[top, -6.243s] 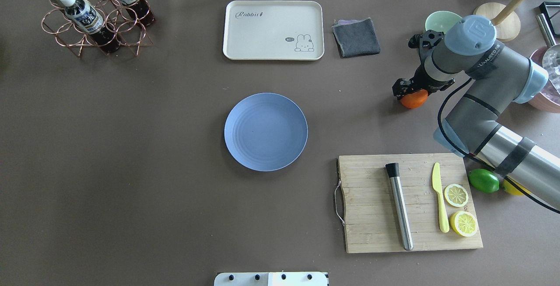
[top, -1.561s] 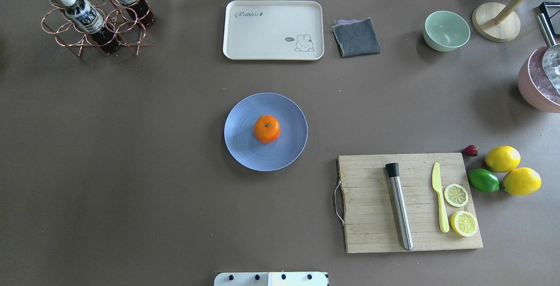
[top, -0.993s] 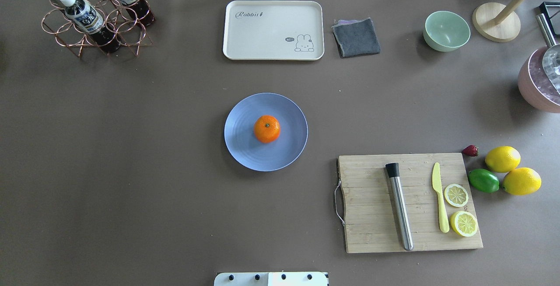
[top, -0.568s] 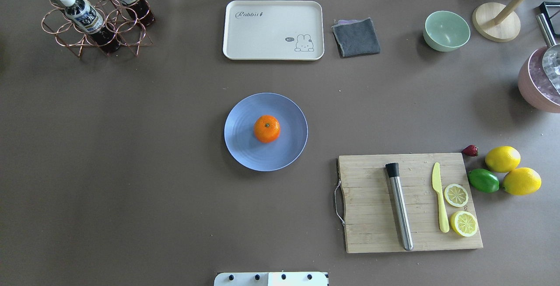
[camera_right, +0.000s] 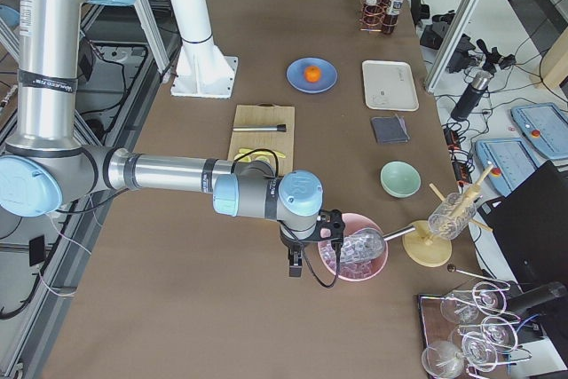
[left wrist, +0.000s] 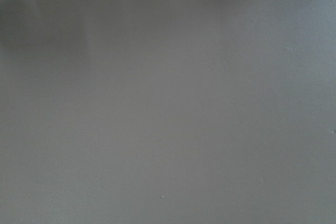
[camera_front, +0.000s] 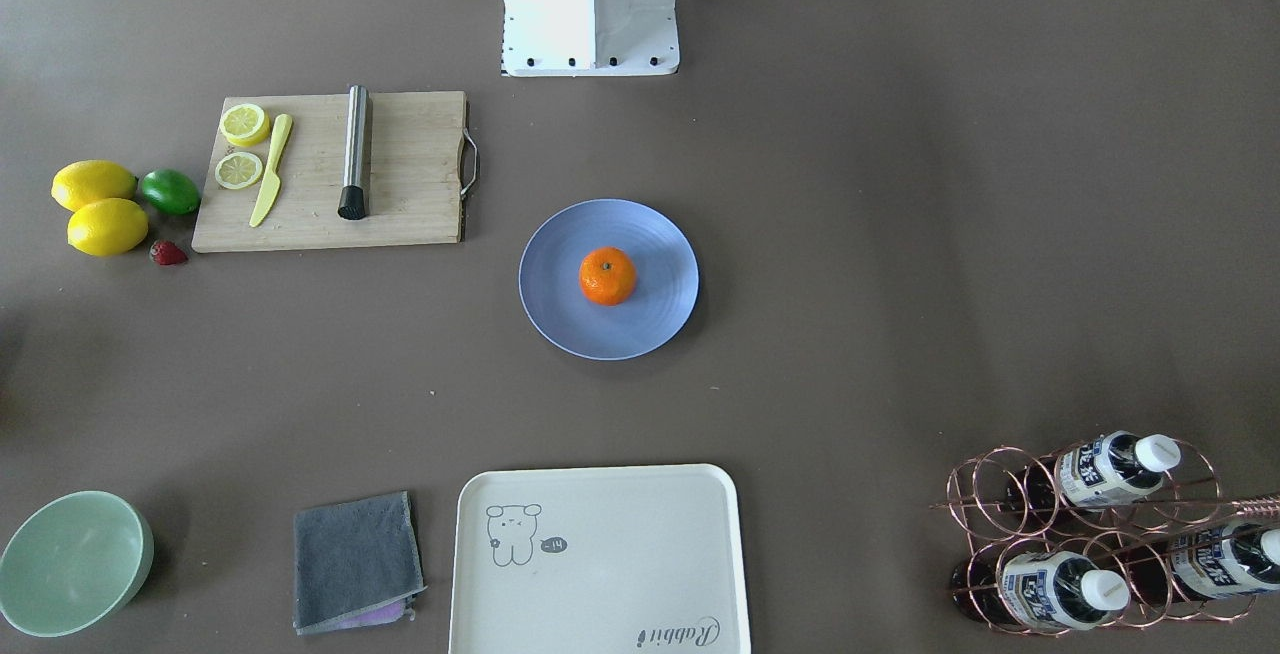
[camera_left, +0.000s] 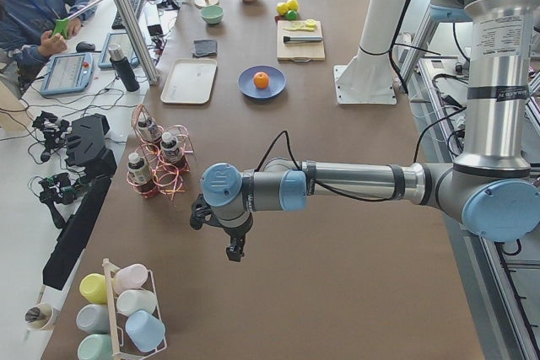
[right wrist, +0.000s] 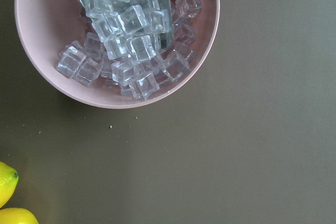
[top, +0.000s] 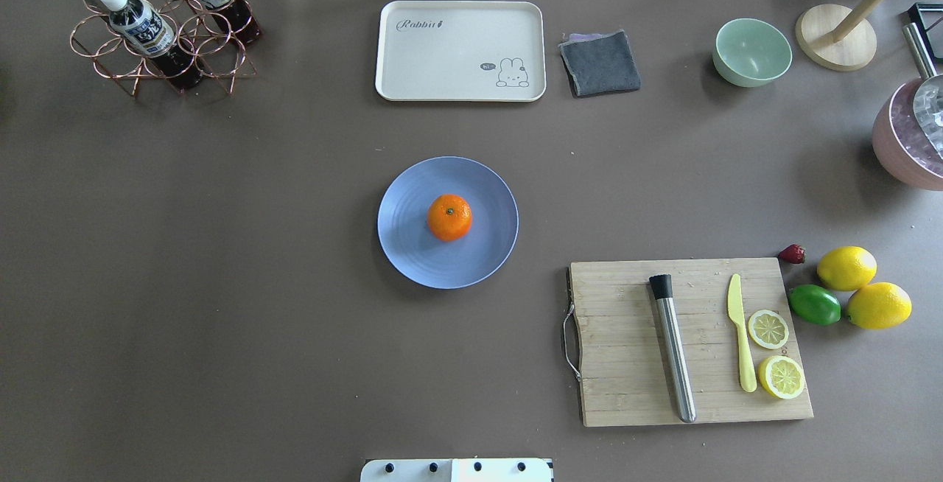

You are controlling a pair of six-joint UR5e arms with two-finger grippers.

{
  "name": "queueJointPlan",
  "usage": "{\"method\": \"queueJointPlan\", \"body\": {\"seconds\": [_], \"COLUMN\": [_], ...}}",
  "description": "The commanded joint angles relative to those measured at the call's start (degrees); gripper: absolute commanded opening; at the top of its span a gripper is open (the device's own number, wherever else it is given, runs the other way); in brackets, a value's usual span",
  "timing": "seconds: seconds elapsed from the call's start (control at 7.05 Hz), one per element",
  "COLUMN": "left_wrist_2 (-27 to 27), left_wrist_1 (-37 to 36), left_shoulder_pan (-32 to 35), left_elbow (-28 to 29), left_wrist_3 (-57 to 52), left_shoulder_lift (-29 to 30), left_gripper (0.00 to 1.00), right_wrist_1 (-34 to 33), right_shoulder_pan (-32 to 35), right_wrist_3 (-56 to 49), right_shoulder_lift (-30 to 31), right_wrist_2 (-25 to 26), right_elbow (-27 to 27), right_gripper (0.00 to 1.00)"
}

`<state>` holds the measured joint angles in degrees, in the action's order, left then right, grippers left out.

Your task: Pick orange to plate

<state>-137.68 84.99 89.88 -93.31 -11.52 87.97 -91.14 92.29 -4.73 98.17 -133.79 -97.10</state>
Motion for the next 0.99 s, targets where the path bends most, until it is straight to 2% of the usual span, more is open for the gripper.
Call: {"method": "queueJointPlan", "body": {"seconds": [0.0, 0.57, 0.85], "left_wrist_2": [-0.1, -0.1, -0.1], "left_wrist_1": [0.1, 0.1, 0.2], "left_shoulder_pan": [0.0, 0.3, 0.4], "left_elbow": [-0.2, -0.2, -0.3], "left_wrist_3": [-0.1, -0.2, -0.3], "left_shoulder_lift": [-0.6, -0.8, -0.7], "left_gripper": [0.98, 0.98, 0.98], "right_wrist_1": [0.0, -0.7, -0.1], "right_shoulder_pan": [0.0, 0.1, 0.0], "right_wrist_3": [0.0, 0.4, -0.2], "right_shoulder_lift": [0.0, 0.2, 2.7], "right_wrist_2": [-0.2, 0.0, 0.4], "right_elbow": [-0.2, -1.3, -3.2], "right_gripper": [1.00, 1.00, 1.00]}}
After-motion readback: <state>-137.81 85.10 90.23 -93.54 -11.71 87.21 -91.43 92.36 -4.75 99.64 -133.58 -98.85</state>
